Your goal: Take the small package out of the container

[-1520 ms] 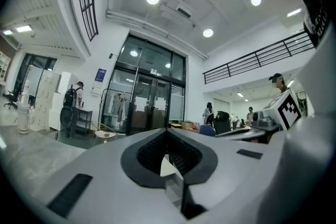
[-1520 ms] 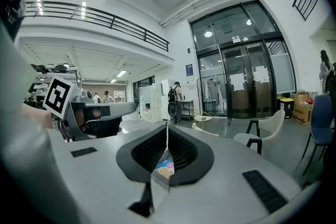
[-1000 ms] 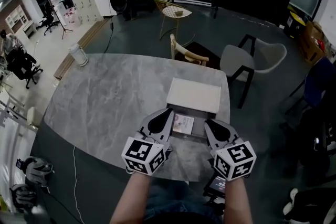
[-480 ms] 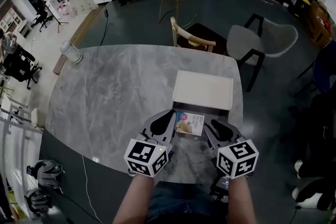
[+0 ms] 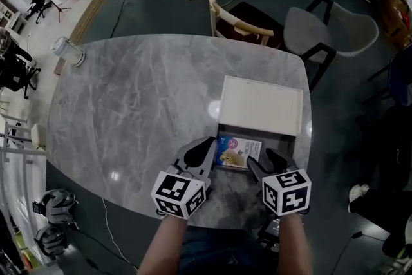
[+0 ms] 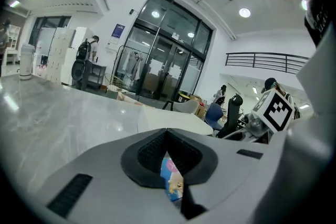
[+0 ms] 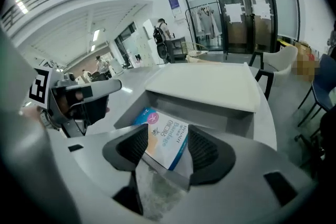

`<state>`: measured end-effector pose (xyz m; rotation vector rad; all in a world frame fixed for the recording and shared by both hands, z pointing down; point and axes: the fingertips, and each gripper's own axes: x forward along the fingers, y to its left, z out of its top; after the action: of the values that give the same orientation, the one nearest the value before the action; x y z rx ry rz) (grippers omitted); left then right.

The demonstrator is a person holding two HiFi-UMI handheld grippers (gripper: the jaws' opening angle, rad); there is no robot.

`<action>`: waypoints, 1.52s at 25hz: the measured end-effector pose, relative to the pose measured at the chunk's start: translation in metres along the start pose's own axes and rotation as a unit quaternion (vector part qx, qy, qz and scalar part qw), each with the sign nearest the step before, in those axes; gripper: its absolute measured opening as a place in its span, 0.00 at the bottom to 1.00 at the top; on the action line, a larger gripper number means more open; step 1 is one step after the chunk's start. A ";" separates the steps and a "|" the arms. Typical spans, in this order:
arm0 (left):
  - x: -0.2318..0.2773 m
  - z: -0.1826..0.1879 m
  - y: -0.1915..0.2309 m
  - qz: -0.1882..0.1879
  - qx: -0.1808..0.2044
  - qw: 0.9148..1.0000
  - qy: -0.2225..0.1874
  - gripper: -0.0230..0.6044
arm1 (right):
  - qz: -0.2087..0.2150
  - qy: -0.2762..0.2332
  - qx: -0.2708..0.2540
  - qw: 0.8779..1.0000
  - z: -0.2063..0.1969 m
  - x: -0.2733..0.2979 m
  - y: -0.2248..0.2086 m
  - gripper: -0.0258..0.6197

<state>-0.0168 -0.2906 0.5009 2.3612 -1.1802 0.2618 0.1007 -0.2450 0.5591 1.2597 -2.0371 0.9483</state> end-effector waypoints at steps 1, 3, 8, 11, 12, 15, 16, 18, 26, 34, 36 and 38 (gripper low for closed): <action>0.002 -0.001 0.004 0.000 -0.004 1.000 0.002 0.06 | -0.002 0.011 0.005 1.000 -0.001 0.004 -0.001 0.44; 0.007 -0.005 0.013 -0.001 -0.011 1.000 0.007 0.06 | -0.006 0.034 0.016 0.999 -0.003 0.011 -0.004 0.45; 0.018 -0.011 0.034 0.000 -0.033 0.999 0.011 0.06 | -0.013 0.117 0.028 0.993 -0.015 0.025 -0.008 0.46; 0.025 -0.008 0.047 0.002 -0.047 0.999 0.007 0.06 | -0.003 0.171 0.023 0.985 -0.024 0.030 -0.005 0.46; 0.027 -0.007 0.050 0.003 -0.050 0.999 0.007 0.06 | 0.001 0.189 0.019 0.982 -0.027 0.031 -0.005 0.46; 0.032 -0.005 0.060 0.005 -0.059 0.998 0.005 0.06 | 0.008 0.239 0.006 0.971 -0.036 0.035 -0.003 0.47; 0.033 -0.004 0.063 0.006 -0.061 0.998 0.005 0.06 | 0.008 0.254 0.000 0.967 -0.038 0.036 -0.003 0.46; 0.034 -0.003 0.069 0.009 -0.065 0.998 0.004 0.06 | 0.007 0.277 -0.008 0.961 -0.042 0.038 -0.005 0.47; 0.037 0.000 0.082 0.017 -0.076 0.997 0.002 0.06 | 0.043 0.291 -0.018 0.955 -0.041 0.040 -0.006 0.46; 0.040 0.004 0.070 0.003 -0.066 0.998 0.003 0.06 | 0.075 0.202 0.019 0.976 -0.015 0.034 -0.006 0.44; 0.038 0.007 0.072 0.007 -0.064 0.998 -0.002 0.06 | 0.081 0.181 0.008 0.980 -0.002 0.028 -0.005 0.44; 0.036 0.011 0.071 0.012 -0.063 0.998 -0.007 0.06 | 0.089 0.161 0.000 0.983 0.010 0.022 -0.003 0.44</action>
<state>-0.0512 -0.3572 0.5290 2.2436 -1.1963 0.1736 0.0936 -0.2647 0.5707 0.8664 -1.9113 1.1524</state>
